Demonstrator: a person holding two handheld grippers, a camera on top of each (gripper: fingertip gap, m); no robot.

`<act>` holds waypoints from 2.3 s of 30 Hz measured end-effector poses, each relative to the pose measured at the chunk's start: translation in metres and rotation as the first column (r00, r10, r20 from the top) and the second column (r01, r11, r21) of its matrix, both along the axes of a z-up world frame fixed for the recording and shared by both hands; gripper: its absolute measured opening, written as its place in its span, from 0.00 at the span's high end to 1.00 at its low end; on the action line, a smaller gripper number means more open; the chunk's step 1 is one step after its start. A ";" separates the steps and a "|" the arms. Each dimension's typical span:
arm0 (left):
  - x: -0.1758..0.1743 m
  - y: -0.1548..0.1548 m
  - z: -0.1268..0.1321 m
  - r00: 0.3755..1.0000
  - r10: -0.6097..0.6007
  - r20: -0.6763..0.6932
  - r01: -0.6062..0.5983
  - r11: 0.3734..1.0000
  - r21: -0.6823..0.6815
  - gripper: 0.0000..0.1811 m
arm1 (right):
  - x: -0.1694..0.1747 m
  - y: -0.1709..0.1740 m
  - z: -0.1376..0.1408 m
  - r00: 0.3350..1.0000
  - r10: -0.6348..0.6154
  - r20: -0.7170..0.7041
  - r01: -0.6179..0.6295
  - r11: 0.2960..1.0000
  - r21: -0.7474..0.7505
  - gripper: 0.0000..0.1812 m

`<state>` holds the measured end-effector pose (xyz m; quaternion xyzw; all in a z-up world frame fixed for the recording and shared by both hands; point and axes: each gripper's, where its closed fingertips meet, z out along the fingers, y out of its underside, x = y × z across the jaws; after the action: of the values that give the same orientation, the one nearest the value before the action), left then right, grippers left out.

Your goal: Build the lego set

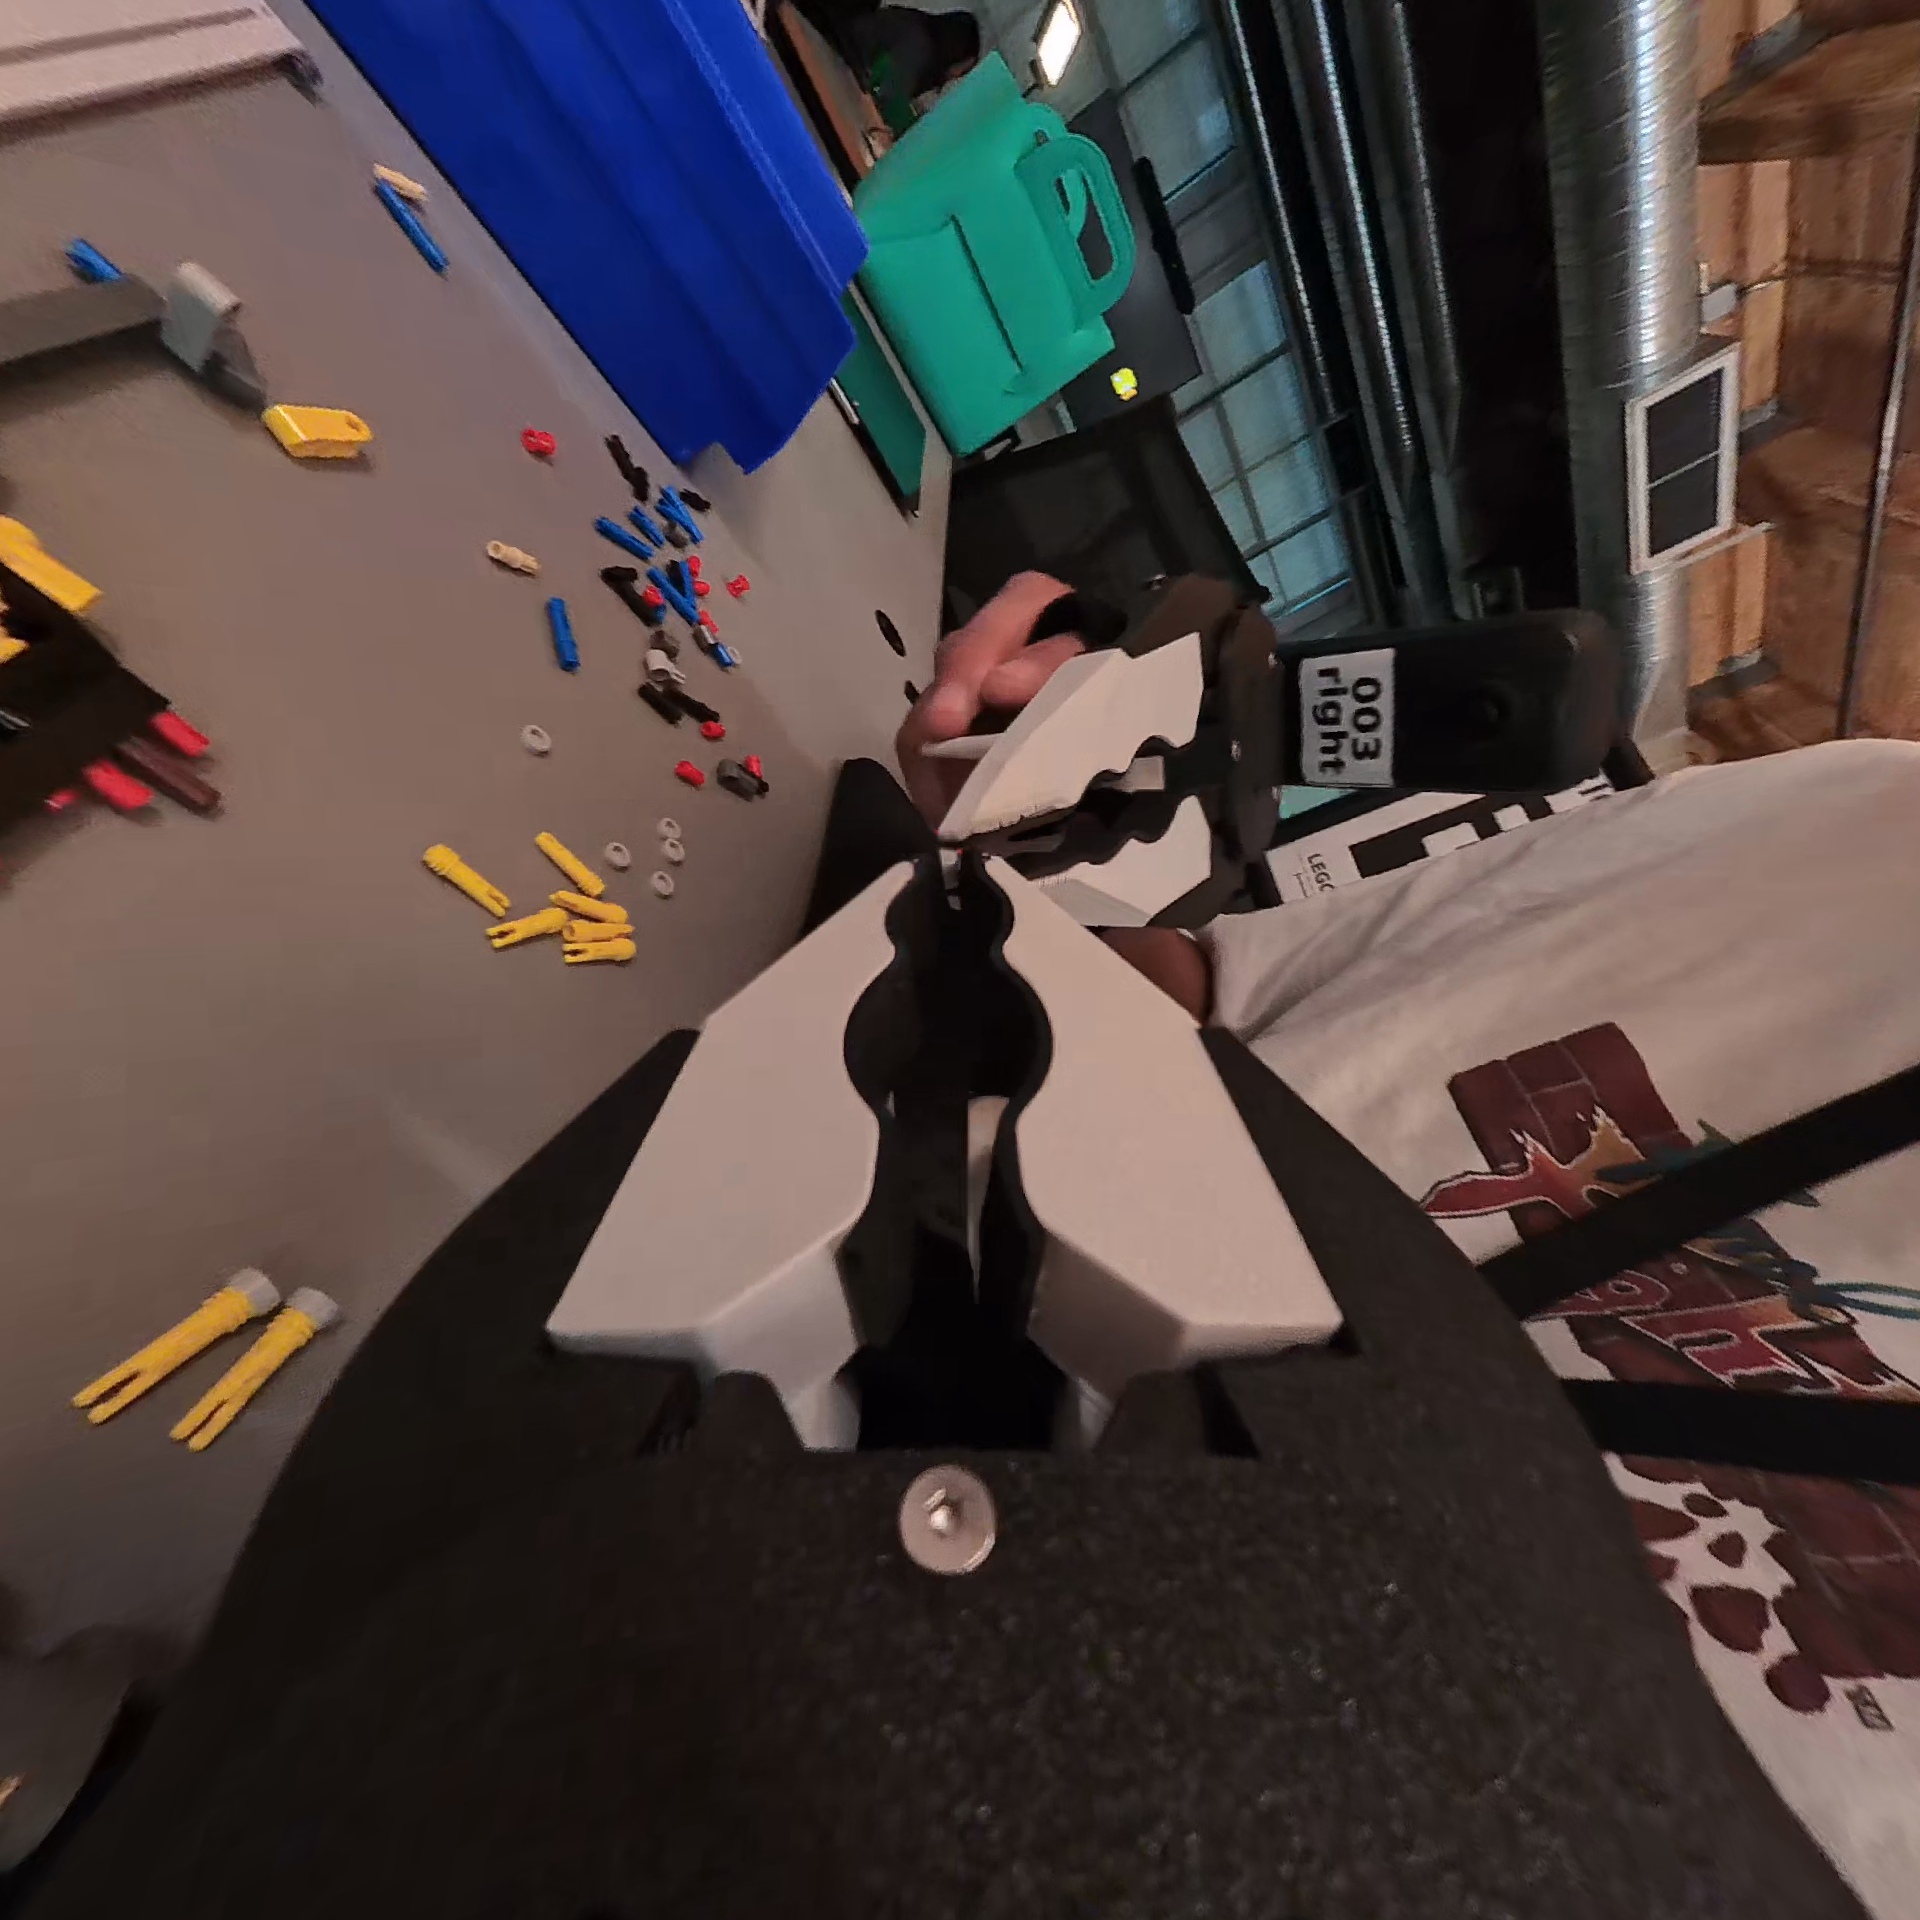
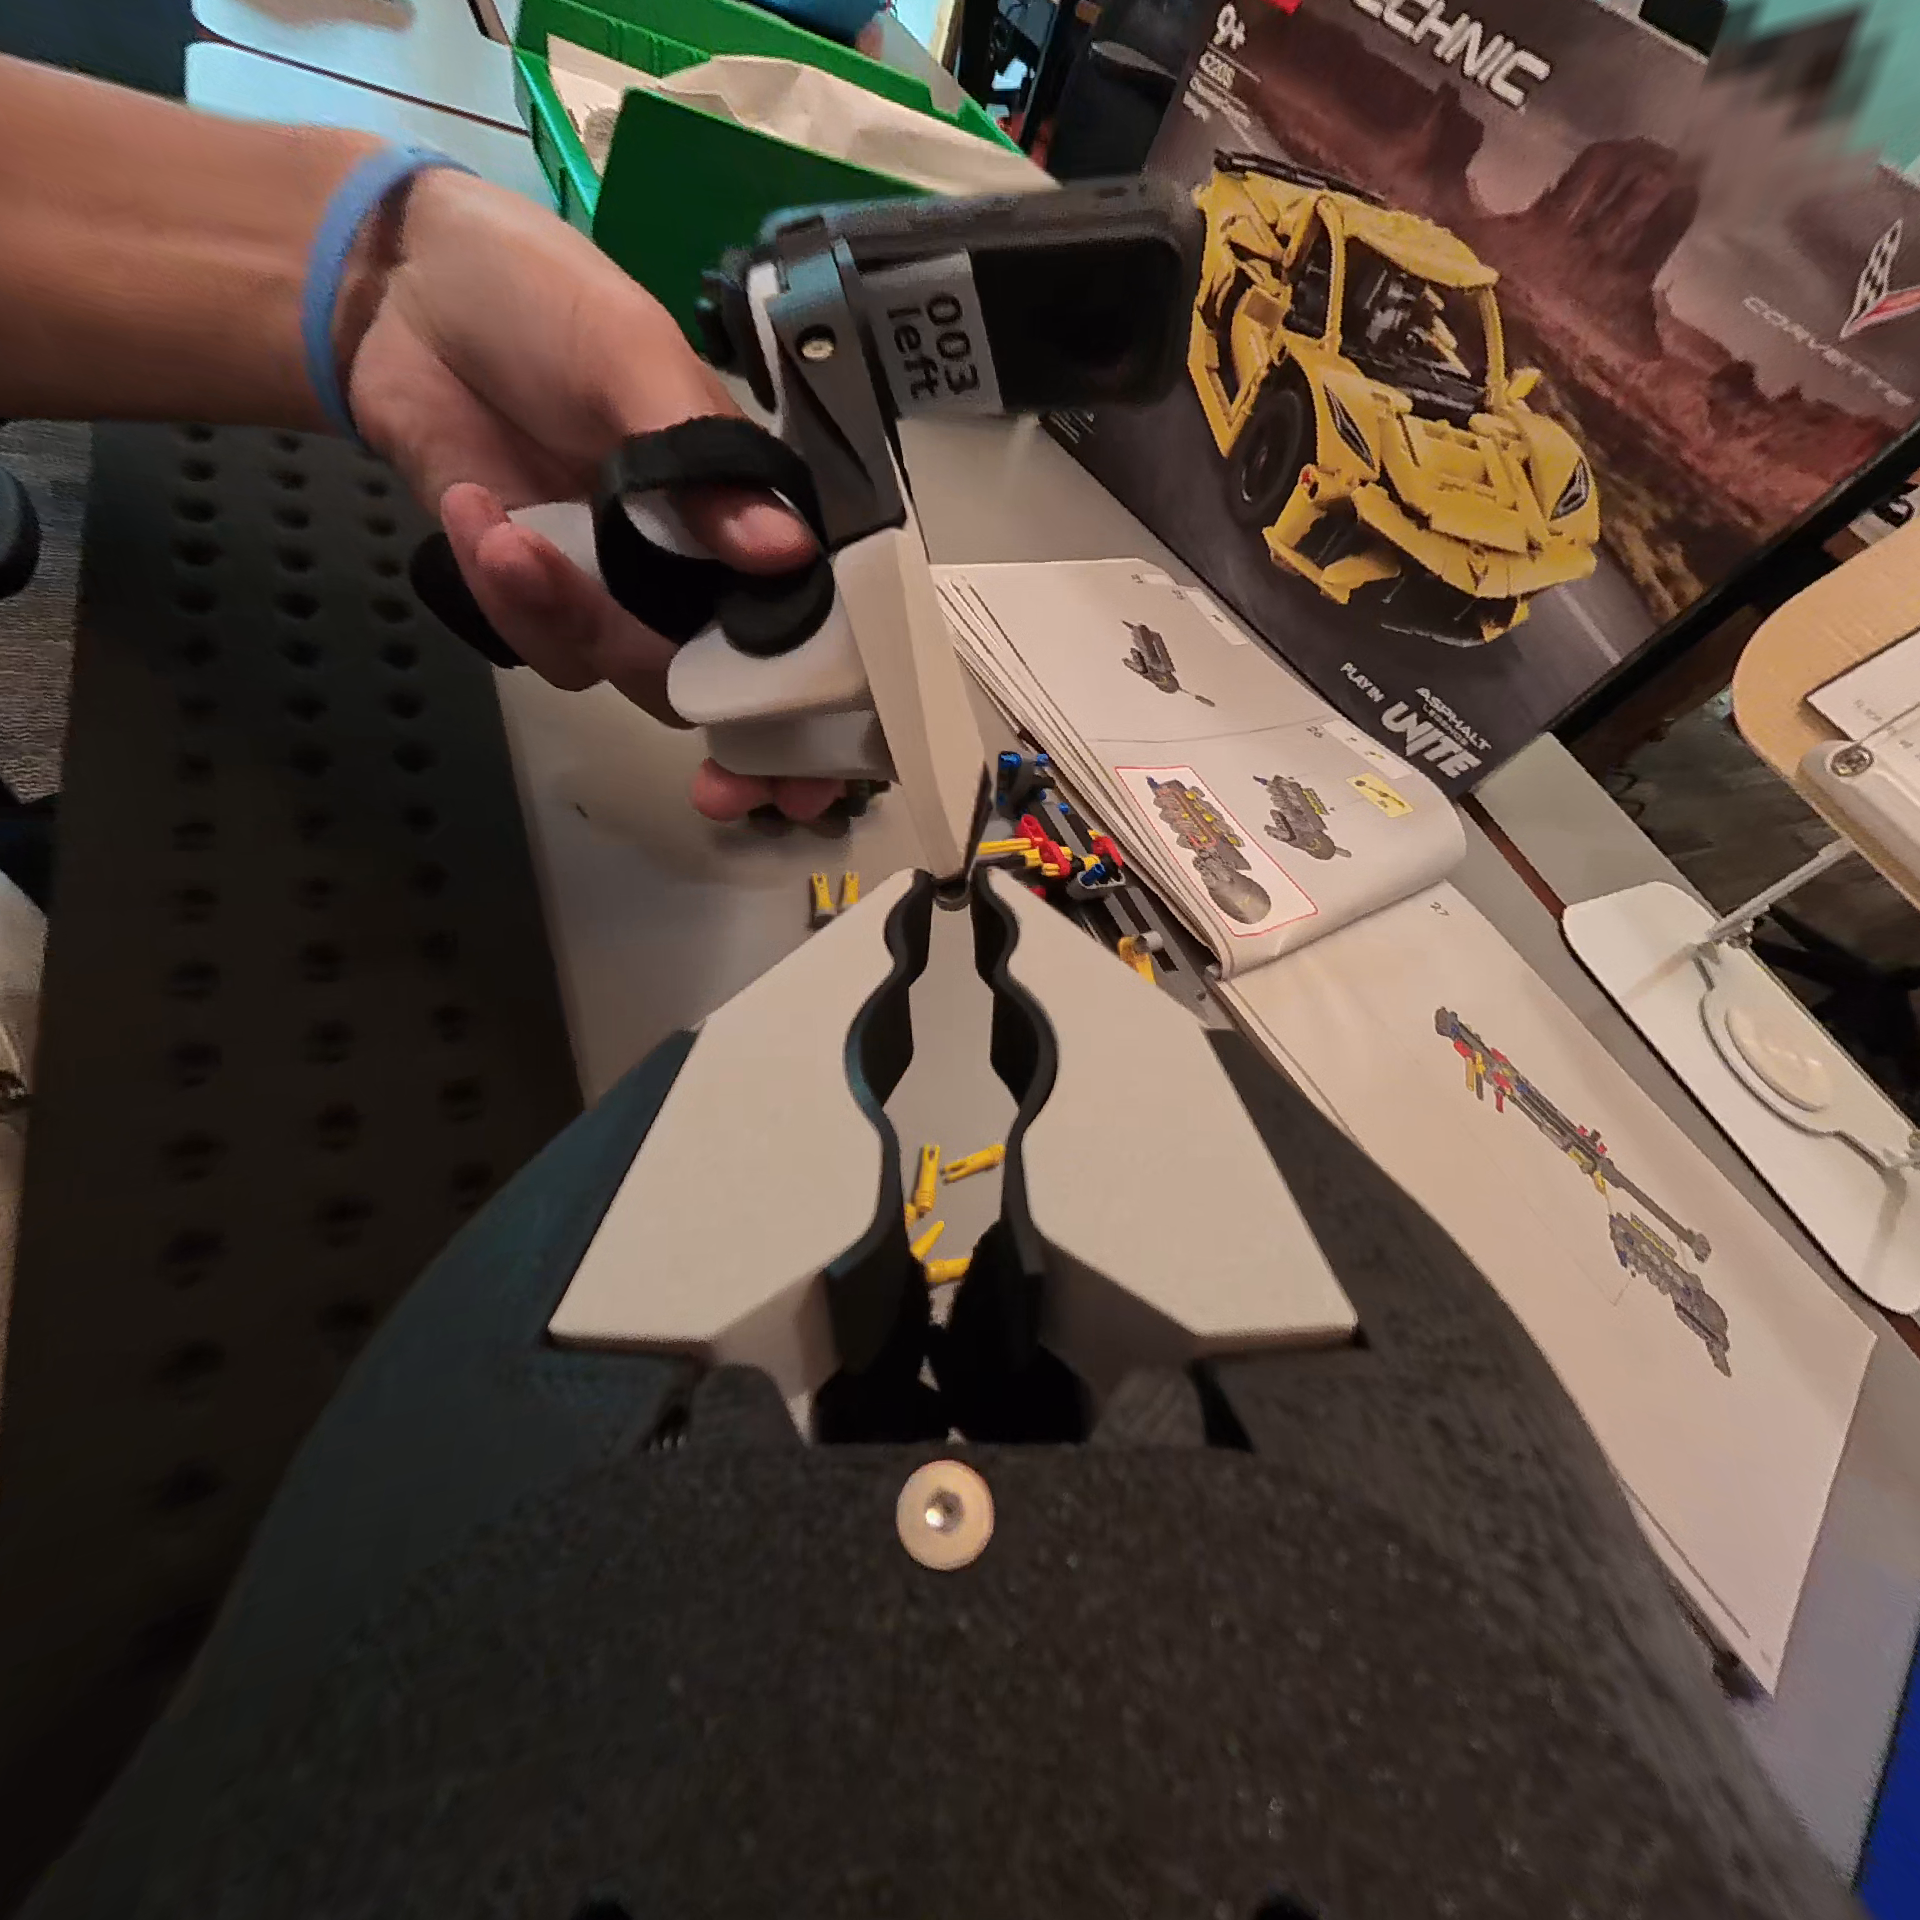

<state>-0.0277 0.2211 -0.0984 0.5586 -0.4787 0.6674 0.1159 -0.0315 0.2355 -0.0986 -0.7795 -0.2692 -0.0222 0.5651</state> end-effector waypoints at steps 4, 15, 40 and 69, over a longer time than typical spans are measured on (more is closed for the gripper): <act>-0.013 -0.007 0.018 0.990 -0.099 0.101 0.110 0.988 -0.111 1.00 | -0.013 -0.006 0.018 0.990 0.089 -0.111 -0.081 0.994 0.077 0.96; -0.037 -0.004 0.091 0.909 -0.104 0.403 0.309 0.818 -0.486 0.99 | -0.031 -0.015 0.073 0.889 0.306 -0.340 -0.199 0.928 0.314 0.94; -0.047 -0.007 0.118 0.833 -0.008 0.553 0.426 0.646 -0.634 1.00 | -0.046 -0.008 0.116 0.848 0.444 -0.289 -0.252 0.818 0.517 0.96; -0.047 -0.006 0.119 0.797 0.129 0.590 0.381 0.651 -0.657 0.96 | -0.047 -0.012 0.121 0.793 0.514 -0.328 -0.326 0.811 0.486 0.96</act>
<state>-0.0752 0.2151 0.0203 0.1874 -0.2113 0.9314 0.2297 -0.0787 0.2233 0.0222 -0.5471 -0.2924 0.2302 0.7498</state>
